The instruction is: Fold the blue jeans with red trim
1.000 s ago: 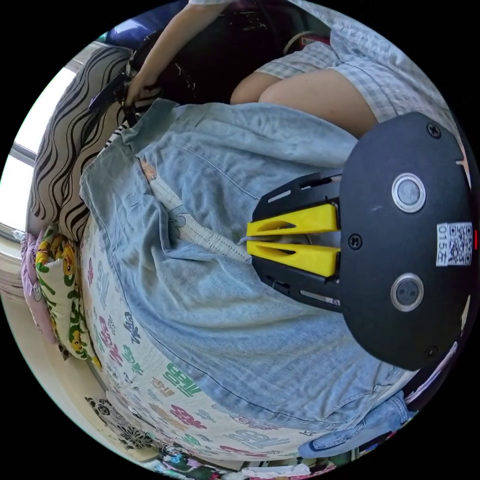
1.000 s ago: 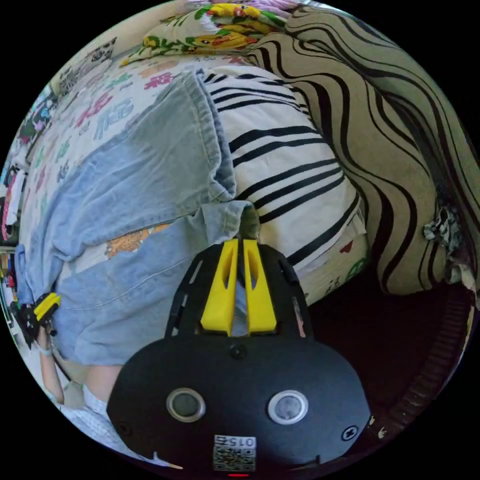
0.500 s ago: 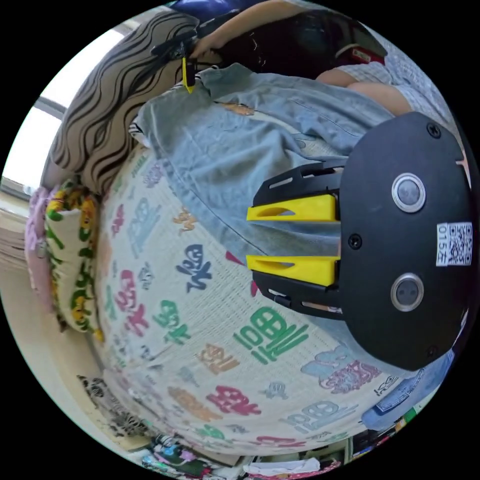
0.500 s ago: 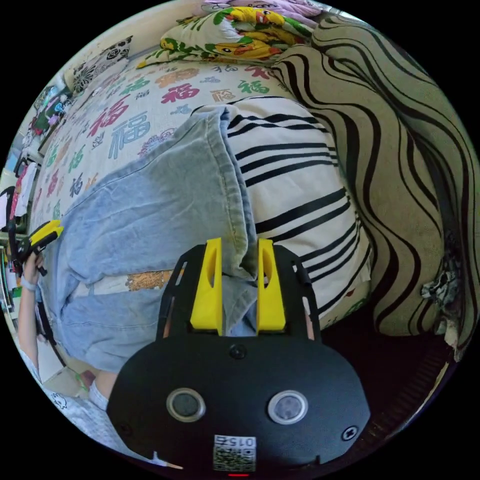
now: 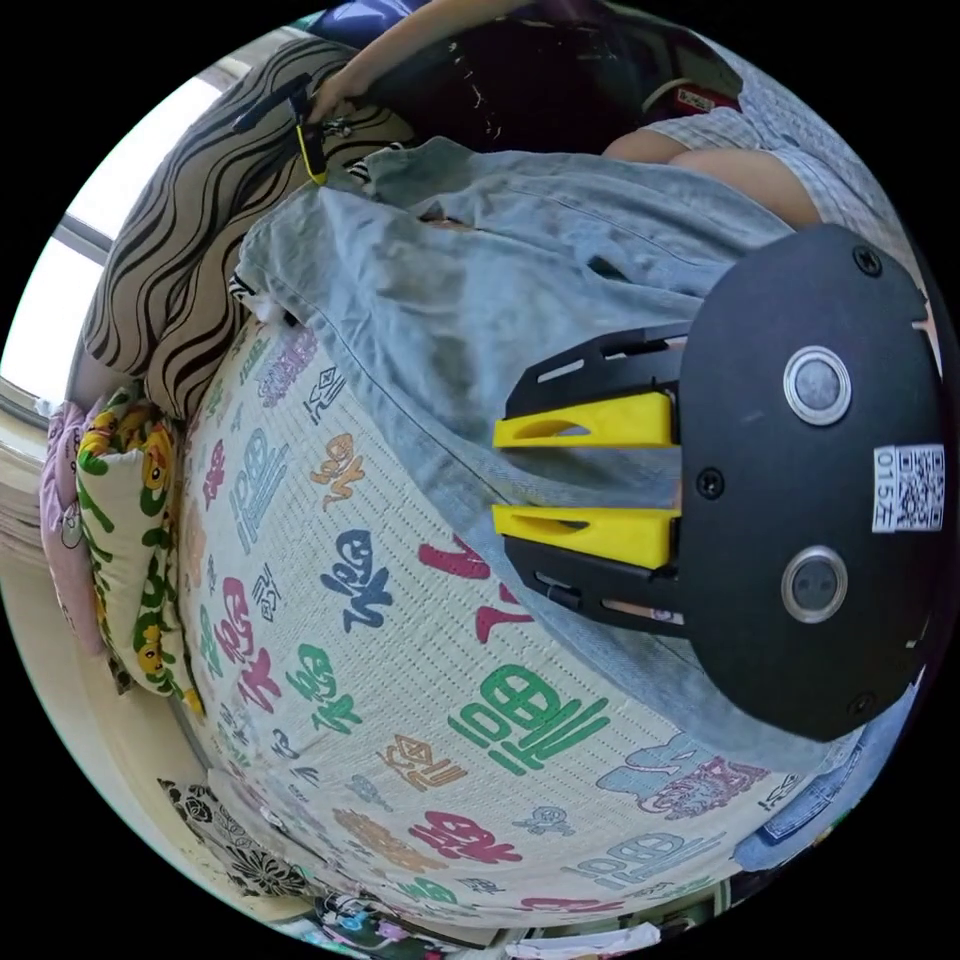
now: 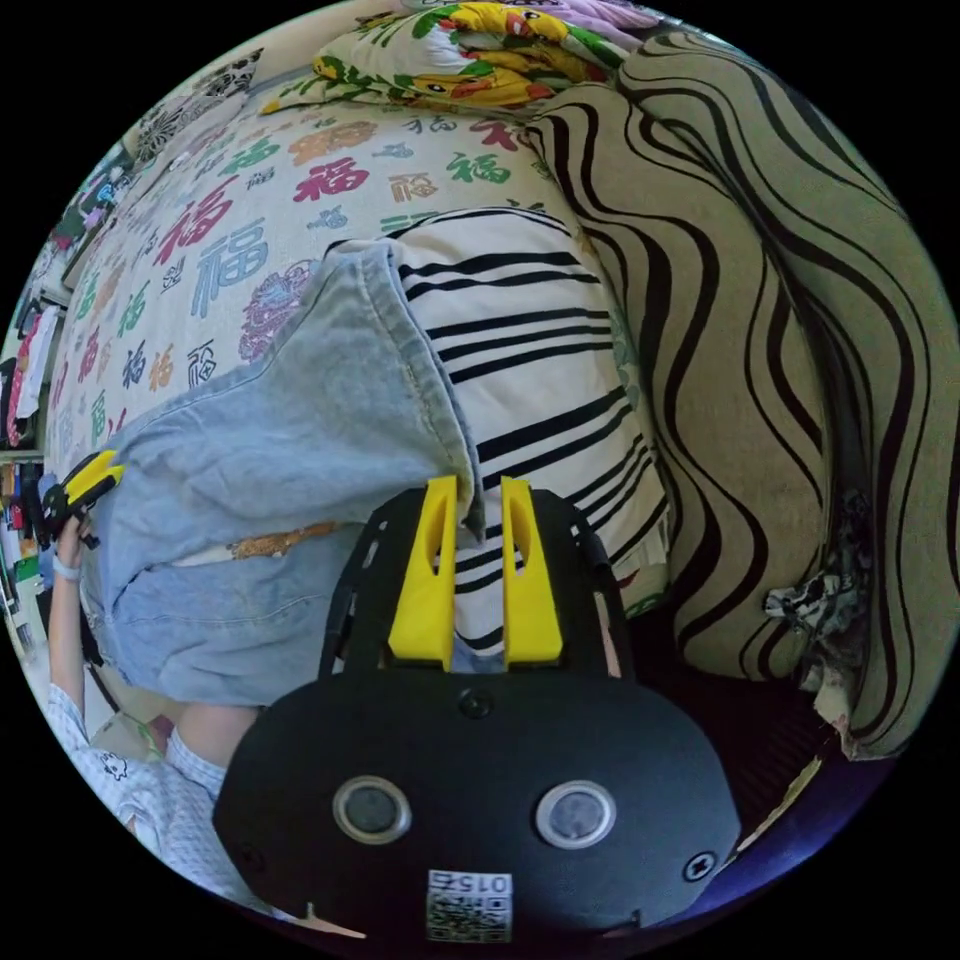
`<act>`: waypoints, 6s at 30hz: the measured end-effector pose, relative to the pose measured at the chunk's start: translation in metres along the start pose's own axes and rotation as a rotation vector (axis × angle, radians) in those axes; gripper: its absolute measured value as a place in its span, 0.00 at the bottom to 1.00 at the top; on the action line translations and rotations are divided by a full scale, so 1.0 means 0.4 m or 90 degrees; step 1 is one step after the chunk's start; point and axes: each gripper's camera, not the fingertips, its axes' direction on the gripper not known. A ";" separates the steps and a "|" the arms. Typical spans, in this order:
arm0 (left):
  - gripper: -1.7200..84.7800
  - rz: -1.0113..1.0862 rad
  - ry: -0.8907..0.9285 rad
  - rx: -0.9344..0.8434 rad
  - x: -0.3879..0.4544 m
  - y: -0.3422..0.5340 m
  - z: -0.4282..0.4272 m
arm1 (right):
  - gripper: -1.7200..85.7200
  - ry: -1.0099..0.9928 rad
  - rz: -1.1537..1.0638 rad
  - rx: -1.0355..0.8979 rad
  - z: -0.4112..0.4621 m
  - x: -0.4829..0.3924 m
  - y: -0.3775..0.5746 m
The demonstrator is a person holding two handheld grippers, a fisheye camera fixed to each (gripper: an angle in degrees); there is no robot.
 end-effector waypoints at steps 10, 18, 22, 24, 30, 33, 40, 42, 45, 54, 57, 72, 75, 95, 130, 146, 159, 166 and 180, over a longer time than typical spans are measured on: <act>0.14 0.035 0.026 0.007 0.081 0.262 -0.183 | 0.12 0.015 -0.048 0.141 -0.139 -0.153 -0.082; 0.14 -0.013 0.038 0.030 0.083 0.353 -0.260 | 0.02 0.012 -0.062 0.091 -0.132 -0.237 -0.117; 0.14 -0.035 0.050 0.030 0.077 0.379 -0.329 | 0.01 0.004 -0.014 0.135 -0.186 -0.223 -0.094; 0.14 -0.034 0.045 0.029 0.080 0.392 -0.356 | 0.01 0.032 0.017 0.150 -0.185 -0.229 -0.088; 0.14 -0.053 0.059 0.027 0.083 0.477 -0.526 | 0.08 0.082 0.095 0.209 -0.200 -0.294 -0.022; 0.14 -0.119 0.033 0.040 0.072 0.612 -0.655 | 0.09 -0.017 0.066 0.253 -0.252 -0.318 0.066; 0.15 -0.526 -0.044 0.088 0.031 1.120 -0.929 | 0.11 -0.277 -0.095 0.167 -0.214 -0.547 0.391; 0.15 -0.588 -0.087 0.092 0.039 1.229 -0.978 | 0.11 -0.313 -0.127 0.141 -0.188 -0.637 0.470; 0.17 -0.646 -0.105 0.074 0.047 1.354 -1.025 | 0.11 -0.367 -0.117 0.147 -0.165 -0.782 0.564; 0.18 -0.730 -0.004 0.196 0.068 1.542 -1.139 | 0.14 -0.419 -0.368 0.078 -0.265 -1.459 0.486; 0.18 -0.762 -0.016 0.234 0.091 1.613 -1.199 | 0.15 -0.393 -0.424 0.054 -0.292 -1.711 0.419; 0.16 -0.745 0.135 0.194 0.157 1.697 -1.272 | 0.11 -0.124 -0.512 -0.093 -0.104 -2.347 0.306; 0.09 -0.697 0.154 0.248 0.186 1.715 -1.331 | 0.06 -0.195 -0.488 -0.090 -0.103 -2.317 0.275; 0.11 -0.655 0.022 0.235 0.437 1.721 -1.456 | 0.11 -0.476 -0.441 -0.055 0.008 -2.170 0.348; 0.14 -0.358 -0.085 -0.039 0.199 0.515 -1.162 | 0.10 -0.458 -0.048 0.076 0.642 -0.710 0.607; 0.03 -0.386 -0.186 -0.033 0.100 0.473 -1.138 | 0.10 -0.608 0.120 0.058 0.968 -0.315 0.740; 0.11 -0.540 -0.099 0.331 0.330 1.018 -1.445 | 0.13 -0.398 0.359 0.147 1.067 0.062 0.858; 0.14 -0.863 -0.021 0.297 0.408 1.406 -1.361 | 0.13 -0.411 0.486 0.120 1.157 0.227 0.824; 0.20 -0.951 0.119 0.325 0.361 1.541 -1.386 | 0.02 -0.487 0.465 0.120 1.129 0.372 0.832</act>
